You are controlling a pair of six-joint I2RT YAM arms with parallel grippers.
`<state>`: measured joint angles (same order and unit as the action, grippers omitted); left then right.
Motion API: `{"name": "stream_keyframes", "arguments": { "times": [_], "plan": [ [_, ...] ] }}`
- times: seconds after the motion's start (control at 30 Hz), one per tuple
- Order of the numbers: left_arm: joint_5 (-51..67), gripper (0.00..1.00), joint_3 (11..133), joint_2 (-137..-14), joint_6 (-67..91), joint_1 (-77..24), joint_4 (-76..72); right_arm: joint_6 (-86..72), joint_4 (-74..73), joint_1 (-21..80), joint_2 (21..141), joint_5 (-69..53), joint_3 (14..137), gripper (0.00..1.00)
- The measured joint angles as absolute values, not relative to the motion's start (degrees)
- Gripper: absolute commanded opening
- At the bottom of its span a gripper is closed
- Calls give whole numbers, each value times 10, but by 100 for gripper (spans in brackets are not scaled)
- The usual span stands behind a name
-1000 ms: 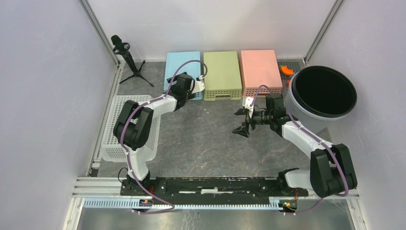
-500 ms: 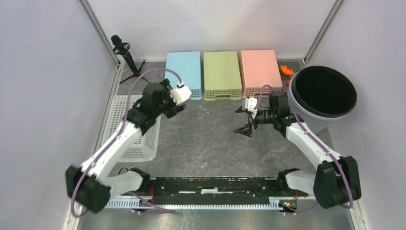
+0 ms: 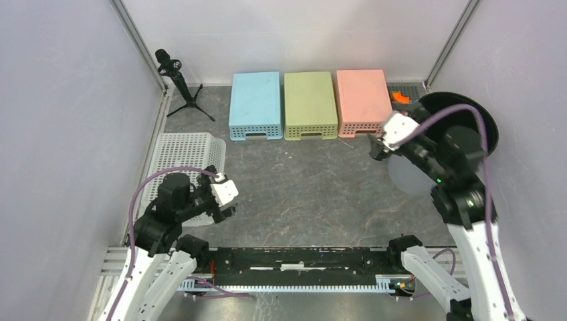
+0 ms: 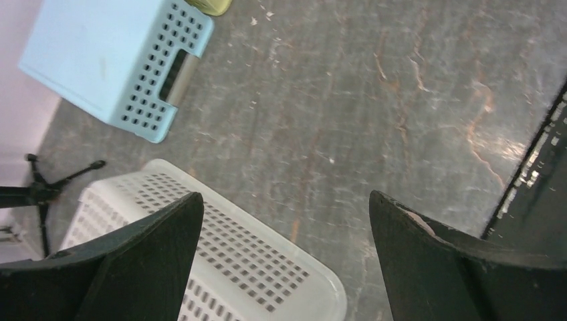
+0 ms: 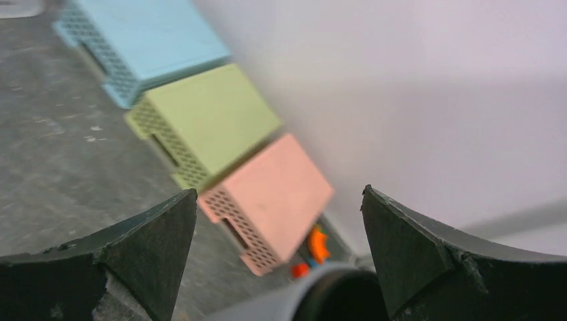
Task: Turn the large container upside down
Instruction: Move the container to the center of the board, then pick up the container from the container.
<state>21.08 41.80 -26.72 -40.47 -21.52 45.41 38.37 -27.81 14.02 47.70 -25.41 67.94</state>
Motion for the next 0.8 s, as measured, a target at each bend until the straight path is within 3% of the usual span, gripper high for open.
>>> {"name": "stream_keyframes", "arguments": {
  "times": [0.1, 0.3, 0.8],
  "plan": [
    [248, 100, 385, -231, -403, -198, 469, 375, -305, 140, 418, -150, 712, 98],
    [283, 100, 347, -206, -398, -185, 472, 375, -343, 140, 418, 22, 766, 98],
    [307, 100, 298, -169, -388, -183, 461, 384, -484, 137, 546, 110, 821, 98]
  ]
}}
